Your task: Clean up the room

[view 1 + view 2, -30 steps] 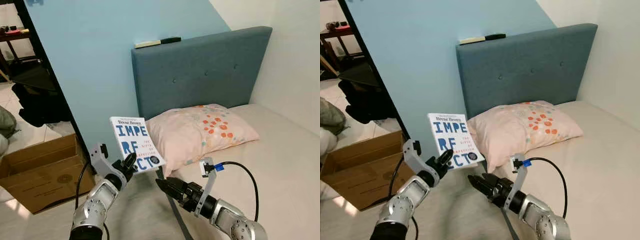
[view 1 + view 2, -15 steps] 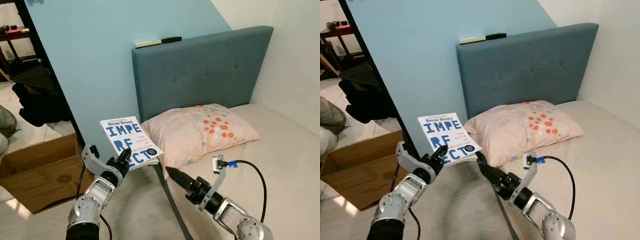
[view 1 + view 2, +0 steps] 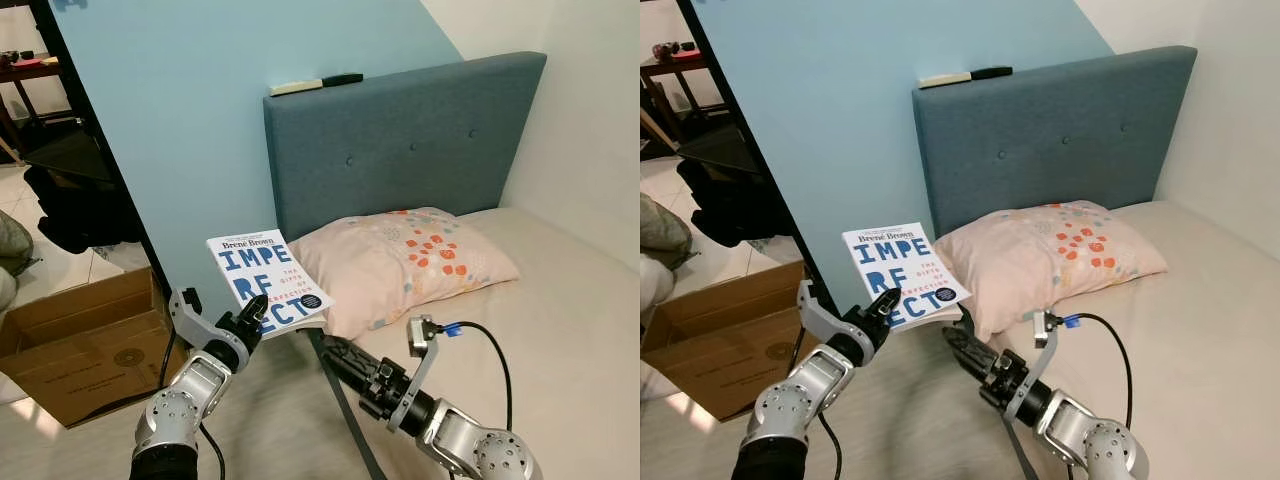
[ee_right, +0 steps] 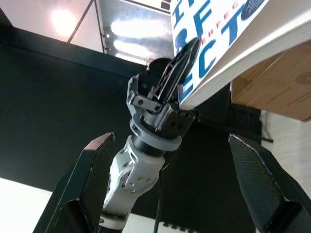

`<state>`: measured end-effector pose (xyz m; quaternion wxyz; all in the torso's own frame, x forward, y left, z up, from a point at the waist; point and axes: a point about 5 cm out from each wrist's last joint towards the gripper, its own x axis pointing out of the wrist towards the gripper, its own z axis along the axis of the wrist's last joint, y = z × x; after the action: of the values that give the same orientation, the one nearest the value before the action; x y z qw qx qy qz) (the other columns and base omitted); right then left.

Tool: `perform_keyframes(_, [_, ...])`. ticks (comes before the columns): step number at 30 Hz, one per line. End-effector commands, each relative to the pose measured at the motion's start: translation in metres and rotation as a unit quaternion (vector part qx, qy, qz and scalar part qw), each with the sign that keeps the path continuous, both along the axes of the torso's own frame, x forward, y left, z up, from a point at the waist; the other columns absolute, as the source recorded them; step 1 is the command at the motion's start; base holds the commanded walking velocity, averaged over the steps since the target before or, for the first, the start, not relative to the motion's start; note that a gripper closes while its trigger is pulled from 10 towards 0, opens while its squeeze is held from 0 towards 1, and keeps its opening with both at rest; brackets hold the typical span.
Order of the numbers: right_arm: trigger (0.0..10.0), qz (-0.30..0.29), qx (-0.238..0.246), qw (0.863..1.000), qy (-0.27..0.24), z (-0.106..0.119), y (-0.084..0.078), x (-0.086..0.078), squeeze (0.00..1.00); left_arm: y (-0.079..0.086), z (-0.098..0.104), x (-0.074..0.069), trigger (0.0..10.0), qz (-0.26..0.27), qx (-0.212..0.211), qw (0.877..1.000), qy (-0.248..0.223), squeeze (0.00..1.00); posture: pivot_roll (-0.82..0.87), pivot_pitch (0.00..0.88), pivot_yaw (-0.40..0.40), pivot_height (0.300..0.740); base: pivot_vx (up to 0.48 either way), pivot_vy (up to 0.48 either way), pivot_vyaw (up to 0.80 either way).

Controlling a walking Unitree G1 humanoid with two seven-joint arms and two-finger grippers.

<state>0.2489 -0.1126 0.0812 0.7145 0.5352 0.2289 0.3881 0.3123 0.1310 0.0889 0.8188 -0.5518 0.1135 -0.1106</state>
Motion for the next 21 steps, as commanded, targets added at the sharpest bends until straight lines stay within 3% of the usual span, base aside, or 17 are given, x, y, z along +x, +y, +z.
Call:
perform_keyframes(1, [10.0,0.002,0.008,1.0,0.009,0.002,0.002,0.002,0.0,-0.008,0.006,-0.001,10.0,-0.007,-0.031,0.999,-0.012,0.0,0.06,0.008,0.075,0.74,0.0,0.0,0.0])
perform_keyframes(5, [10.0,-0.008,0.024,0.999,0.026,0.002,0.002,0.005,0.0,-0.013,0.009,-0.003,10.0,-0.028,-0.06,0.998,-0.012,0.0,0.06,0.01,0.074,0.74,0.0,0.0,0.0])
perform_keyframes(21, [10.0,-0.051,0.061,0.995,0.067,0.001,-0.005,0.017,0.0,-0.04,0.004,-0.025,10.0,-0.159,-0.079,0.984,0.008,0.0,0.06,0.013,0.077,0.74,0.0,0.0,0.0])
